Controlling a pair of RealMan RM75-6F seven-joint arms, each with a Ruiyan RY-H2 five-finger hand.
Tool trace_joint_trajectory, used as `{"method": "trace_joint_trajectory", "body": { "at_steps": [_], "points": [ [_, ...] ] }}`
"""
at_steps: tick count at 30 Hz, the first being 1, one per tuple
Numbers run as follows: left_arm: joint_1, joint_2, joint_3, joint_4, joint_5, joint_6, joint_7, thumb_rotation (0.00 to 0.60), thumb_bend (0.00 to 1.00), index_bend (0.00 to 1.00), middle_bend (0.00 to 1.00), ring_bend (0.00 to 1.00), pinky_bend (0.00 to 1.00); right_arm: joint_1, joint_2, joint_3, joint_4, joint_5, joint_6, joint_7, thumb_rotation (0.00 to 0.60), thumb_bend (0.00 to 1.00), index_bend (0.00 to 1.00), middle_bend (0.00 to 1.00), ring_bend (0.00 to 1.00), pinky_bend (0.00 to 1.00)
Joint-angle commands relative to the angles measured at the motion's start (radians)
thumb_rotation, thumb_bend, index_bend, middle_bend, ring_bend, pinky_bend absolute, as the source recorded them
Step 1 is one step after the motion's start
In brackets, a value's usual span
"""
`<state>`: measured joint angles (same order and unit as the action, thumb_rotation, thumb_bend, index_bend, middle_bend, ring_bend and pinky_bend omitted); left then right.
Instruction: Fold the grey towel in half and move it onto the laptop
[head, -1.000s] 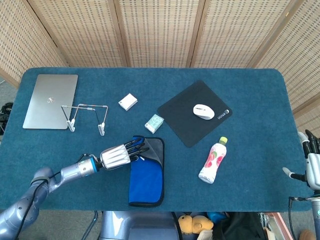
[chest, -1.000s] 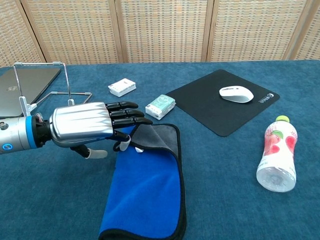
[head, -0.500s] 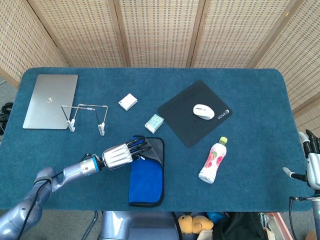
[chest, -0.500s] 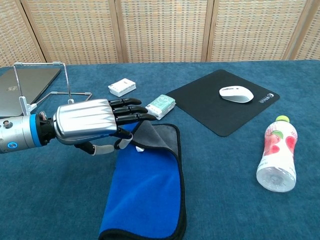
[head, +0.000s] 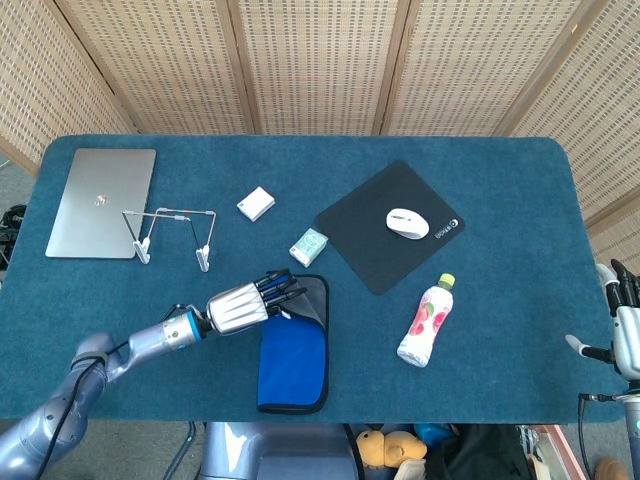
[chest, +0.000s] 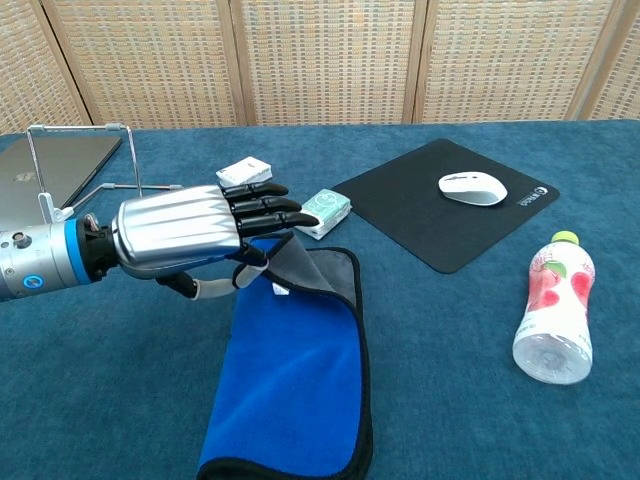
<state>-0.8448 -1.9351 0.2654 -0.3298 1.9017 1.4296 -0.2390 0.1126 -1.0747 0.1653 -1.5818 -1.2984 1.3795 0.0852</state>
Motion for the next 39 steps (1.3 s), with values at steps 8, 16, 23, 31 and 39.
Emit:
{"method": "trace_joint_trajectory", "body": {
  "at_steps": [8, 16, 23, 31, 39],
  "points": [
    [-0.052, -0.025, -0.051, -0.030, -0.036, -0.025, 0.012, 0.600, 0.41, 0.64, 0.00, 0.00, 0.00, 0.001, 0.002, 0.001, 0.000, 0.000, -0.002, 0.005, 0.600, 0.00, 0.00, 0.00, 0.00, 0.00],
    [-0.118, -0.078, -0.098, -0.046, -0.068, -0.100, 0.043, 0.600, 0.41, 0.64, 0.00, 0.00, 0.00, 0.001, 0.004, 0.001, 0.004, 0.004, -0.005, 0.010, 0.600, 0.00, 0.00, 0.00, 0.00, 0.00],
    [-0.168, -0.149, -0.140, -0.025, -0.111, -0.216, 0.079, 0.600, 0.41, 0.64, 0.00, 0.00, 0.00, 0.002, 0.006, 0.004, 0.014, 0.016, -0.018, 0.026, 0.600, 0.00, 0.00, 0.00, 0.00, 0.00],
    [-0.186, -0.190, -0.181, -0.005, -0.155, -0.251, 0.070, 0.600, 0.41, 0.00, 0.00, 0.00, 0.00, 0.004, 0.007, 0.007, 0.025, 0.025, -0.030, 0.039, 0.600, 0.00, 0.00, 0.00, 0.00, 0.00],
    [-0.192, -0.163, -0.212, -0.031, -0.183, -0.214, 0.046, 0.600, 0.39, 0.00, 0.00, 0.00, 0.00, 0.004, 0.009, 0.006, 0.027, 0.022, -0.031, 0.048, 0.600, 0.00, 0.00, 0.00, 0.00, 0.00]
  ]
}}
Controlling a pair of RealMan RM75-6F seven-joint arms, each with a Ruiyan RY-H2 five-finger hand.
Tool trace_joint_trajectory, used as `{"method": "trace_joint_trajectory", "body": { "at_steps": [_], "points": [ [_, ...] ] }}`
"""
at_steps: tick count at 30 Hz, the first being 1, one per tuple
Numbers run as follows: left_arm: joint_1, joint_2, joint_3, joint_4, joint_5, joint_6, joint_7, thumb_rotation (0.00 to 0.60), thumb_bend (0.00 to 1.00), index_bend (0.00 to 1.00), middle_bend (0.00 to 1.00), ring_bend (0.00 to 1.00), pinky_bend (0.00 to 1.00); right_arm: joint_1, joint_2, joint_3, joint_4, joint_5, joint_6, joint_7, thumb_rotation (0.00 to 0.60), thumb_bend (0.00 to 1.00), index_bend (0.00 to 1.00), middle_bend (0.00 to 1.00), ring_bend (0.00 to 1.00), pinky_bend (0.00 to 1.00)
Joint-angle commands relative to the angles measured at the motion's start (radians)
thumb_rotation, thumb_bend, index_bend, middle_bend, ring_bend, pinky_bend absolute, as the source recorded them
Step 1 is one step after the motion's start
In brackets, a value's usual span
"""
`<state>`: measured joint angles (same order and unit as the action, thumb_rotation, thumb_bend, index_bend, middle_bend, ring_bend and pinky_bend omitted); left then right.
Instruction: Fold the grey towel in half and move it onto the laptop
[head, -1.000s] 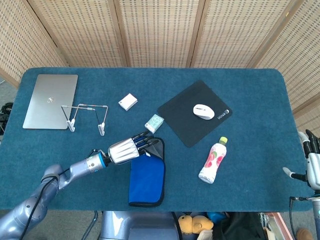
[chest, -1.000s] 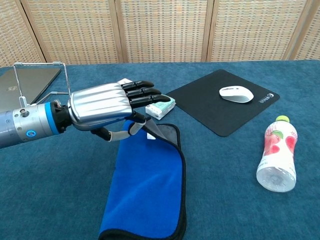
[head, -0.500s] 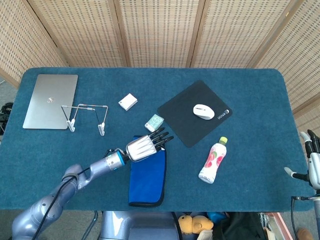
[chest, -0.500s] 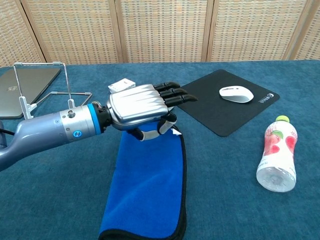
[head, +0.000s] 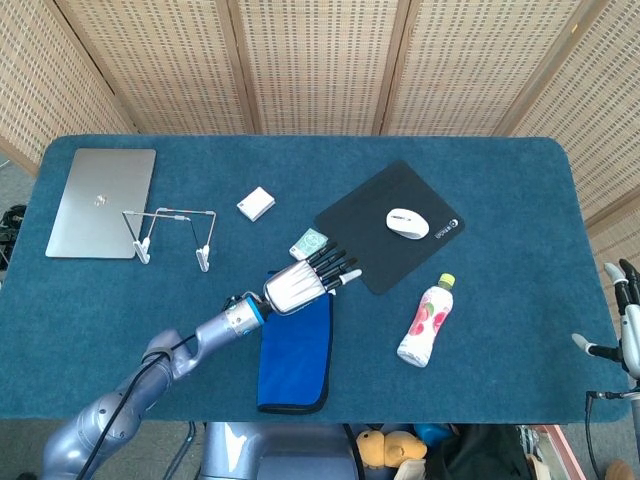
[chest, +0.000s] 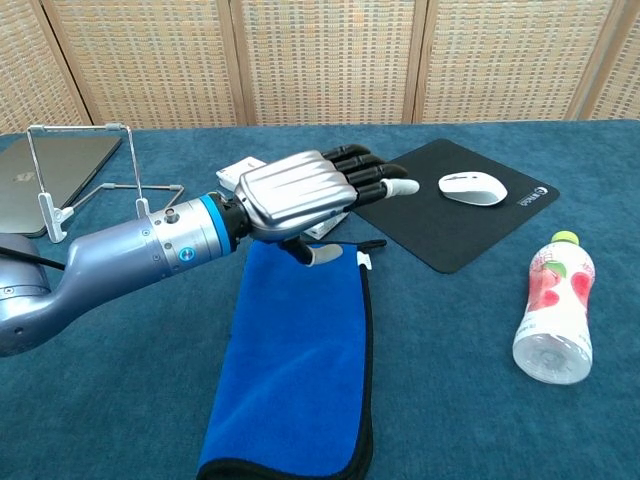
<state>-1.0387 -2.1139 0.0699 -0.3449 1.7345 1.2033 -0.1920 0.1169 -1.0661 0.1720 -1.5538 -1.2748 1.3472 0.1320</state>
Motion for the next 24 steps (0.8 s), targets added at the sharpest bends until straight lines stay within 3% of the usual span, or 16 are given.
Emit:
{"method": "trace_joint_trajectory", "body": {
  "at_steps": [1, 6, 11, 17, 24],
  "points": [
    [0.004, 0.025, -0.021, -0.029, -0.021, 0.013, 0.005, 0.600, 0.39, 0.02, 0.00, 0.00, 0.00, -0.001, 0.001, -0.001, -0.002, -0.003, 0.002, 0.002, 0.600, 0.00, 0.00, 0.00, 0.00, 0.00],
    [0.040, 0.112, -0.066, -0.163, -0.086, -0.024, 0.071, 0.600, 0.38, 0.28, 0.00, 0.00, 0.00, -0.004, 0.004, -0.003, -0.007, -0.009, 0.007, 0.006, 0.600, 0.00, 0.00, 0.00, 0.00, 0.00],
    [0.091, 0.248, -0.151, -0.424, -0.225, -0.125, 0.229, 0.600, 0.38, 0.42, 0.00, 0.00, 0.00, -0.004, 0.006, -0.005, -0.015, -0.019, 0.012, 0.002, 0.600, 0.00, 0.00, 0.00, 0.00, 0.00],
    [0.133, 0.333, -0.258, -0.665, -0.463, -0.267, 0.455, 0.600, 0.38, 0.45, 0.00, 0.00, 0.00, -0.005, 0.008, -0.005, -0.027, -0.027, 0.023, -0.001, 0.600, 0.00, 0.00, 0.00, 0.00, 0.00],
    [0.139, 0.331, -0.312, -0.751, -0.668, -0.302, 0.697, 0.600, 0.38, 0.45, 0.00, 0.00, 0.00, -0.004, 0.008, -0.006, -0.028, -0.026, 0.018, -0.003, 0.600, 0.00, 0.00, 0.00, 0.00, 0.00]
  ]
}}
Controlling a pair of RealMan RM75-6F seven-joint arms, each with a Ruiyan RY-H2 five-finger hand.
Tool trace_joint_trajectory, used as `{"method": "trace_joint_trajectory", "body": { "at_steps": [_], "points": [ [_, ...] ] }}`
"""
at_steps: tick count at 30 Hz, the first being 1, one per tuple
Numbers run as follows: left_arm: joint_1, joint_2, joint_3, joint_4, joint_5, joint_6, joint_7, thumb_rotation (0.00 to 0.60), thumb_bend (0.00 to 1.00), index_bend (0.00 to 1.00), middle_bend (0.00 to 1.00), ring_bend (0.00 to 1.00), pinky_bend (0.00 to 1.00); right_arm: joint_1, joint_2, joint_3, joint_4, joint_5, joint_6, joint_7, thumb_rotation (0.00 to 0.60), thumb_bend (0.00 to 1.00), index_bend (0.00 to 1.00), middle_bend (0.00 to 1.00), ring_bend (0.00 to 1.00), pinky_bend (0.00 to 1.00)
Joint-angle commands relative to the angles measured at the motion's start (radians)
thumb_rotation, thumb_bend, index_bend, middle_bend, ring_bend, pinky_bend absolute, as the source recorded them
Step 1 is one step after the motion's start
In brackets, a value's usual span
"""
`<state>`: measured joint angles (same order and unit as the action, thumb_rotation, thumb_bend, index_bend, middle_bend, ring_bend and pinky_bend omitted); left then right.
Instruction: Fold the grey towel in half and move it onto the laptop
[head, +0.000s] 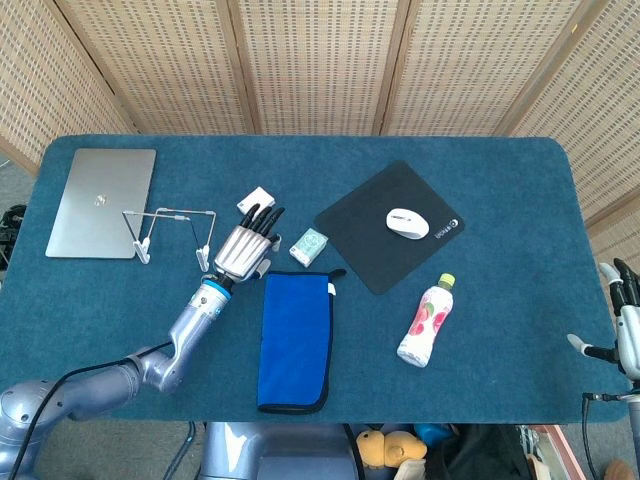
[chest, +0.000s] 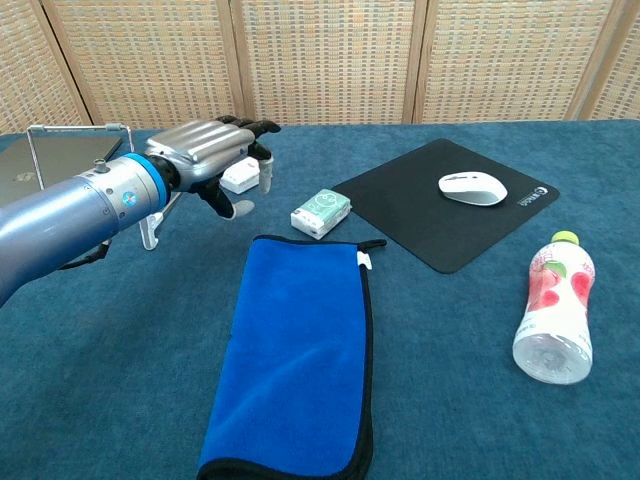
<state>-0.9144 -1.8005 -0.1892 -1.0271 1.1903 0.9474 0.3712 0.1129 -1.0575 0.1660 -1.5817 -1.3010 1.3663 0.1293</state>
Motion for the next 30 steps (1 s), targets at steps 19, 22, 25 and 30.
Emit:
{"method": "trace_joint_trajectory", "body": {
  "at_steps": [19, 22, 25, 30],
  "points": [
    [-0.028, -0.012, -0.086, -0.113, -0.337, -0.083, 0.268, 0.600, 0.29, 0.47, 0.00, 0.00, 0.00, 0.003, 0.002, 0.003, 0.015, 0.013, -0.016, 0.024, 0.600, 0.00, 0.00, 0.00, 0.00, 0.00],
    [-0.041, -0.018, -0.100, -0.135, -0.396, -0.085, 0.295, 0.600, 0.30, 0.46, 0.00, 0.00, 0.00, 0.002, 0.004, 0.004, 0.014, 0.013, -0.014, 0.029, 0.600, 0.00, 0.00, 0.00, 0.00, 0.00],
    [-0.055, -0.009, -0.111, -0.179, -0.458, -0.066, 0.345, 0.600, 0.30, 0.46, 0.00, 0.00, 0.00, 0.000, 0.005, 0.004, 0.015, 0.014, -0.014, 0.033, 0.600, 0.00, 0.00, 0.00, 0.00, 0.00],
    [-0.086, 0.004, -0.124, -0.236, -0.558, -0.014, 0.443, 0.600, 0.30, 0.45, 0.00, 0.00, 0.00, 0.002, 0.005, 0.006, 0.020, 0.023, -0.023, 0.040, 0.600, 0.00, 0.00, 0.00, 0.00, 0.00]
  ]
}}
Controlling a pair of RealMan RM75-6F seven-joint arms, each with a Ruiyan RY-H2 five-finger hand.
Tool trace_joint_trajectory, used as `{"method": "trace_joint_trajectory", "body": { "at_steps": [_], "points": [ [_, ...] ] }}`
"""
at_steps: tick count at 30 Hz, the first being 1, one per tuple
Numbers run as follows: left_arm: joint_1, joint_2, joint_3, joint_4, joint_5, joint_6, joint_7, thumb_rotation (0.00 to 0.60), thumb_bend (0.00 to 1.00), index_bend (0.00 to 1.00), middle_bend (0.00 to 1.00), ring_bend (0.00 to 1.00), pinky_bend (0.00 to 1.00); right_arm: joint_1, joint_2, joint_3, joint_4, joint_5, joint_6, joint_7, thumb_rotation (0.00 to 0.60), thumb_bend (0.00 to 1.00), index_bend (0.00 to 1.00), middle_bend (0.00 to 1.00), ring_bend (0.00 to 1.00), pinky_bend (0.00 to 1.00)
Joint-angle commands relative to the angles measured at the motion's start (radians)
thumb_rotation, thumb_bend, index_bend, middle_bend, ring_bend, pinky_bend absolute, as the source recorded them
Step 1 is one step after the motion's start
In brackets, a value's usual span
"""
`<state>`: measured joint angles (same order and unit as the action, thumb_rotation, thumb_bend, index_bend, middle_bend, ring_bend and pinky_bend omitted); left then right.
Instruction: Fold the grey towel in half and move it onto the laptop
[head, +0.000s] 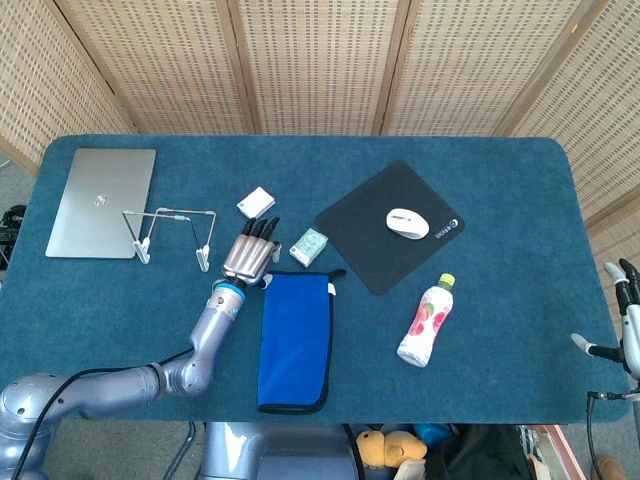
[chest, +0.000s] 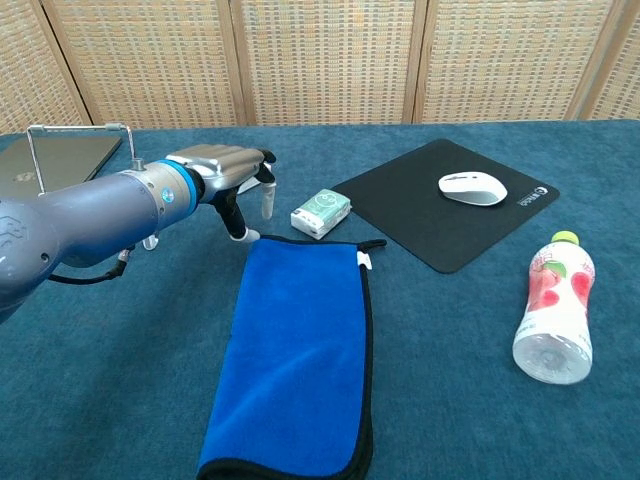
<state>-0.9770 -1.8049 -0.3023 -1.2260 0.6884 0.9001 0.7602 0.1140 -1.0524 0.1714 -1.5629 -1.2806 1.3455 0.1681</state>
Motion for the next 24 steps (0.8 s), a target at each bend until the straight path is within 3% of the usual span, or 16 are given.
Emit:
{"method": "trace_joint_trajectory", "body": {
  "at_steps": [1, 24],
  "points": [
    [-0.028, 0.009, -0.010, -0.042, -0.070, 0.039, 0.066, 0.600, 0.30, 0.45, 0.00, 0.00, 0.00, 0.001, 0.000, 0.001, 0.002, 0.004, -0.005, 0.003, 0.600, 0.00, 0.00, 0.00, 0.00, 0.00],
    [-0.073, -0.079, 0.026, 0.086, -0.188, -0.001, 0.074, 0.600, 0.32, 0.46, 0.00, 0.00, 0.00, 0.002, 0.005, 0.003, 0.010, 0.006, -0.013, 0.024, 0.600, 0.00, 0.00, 0.00, 0.00, 0.00]
  ]
}}
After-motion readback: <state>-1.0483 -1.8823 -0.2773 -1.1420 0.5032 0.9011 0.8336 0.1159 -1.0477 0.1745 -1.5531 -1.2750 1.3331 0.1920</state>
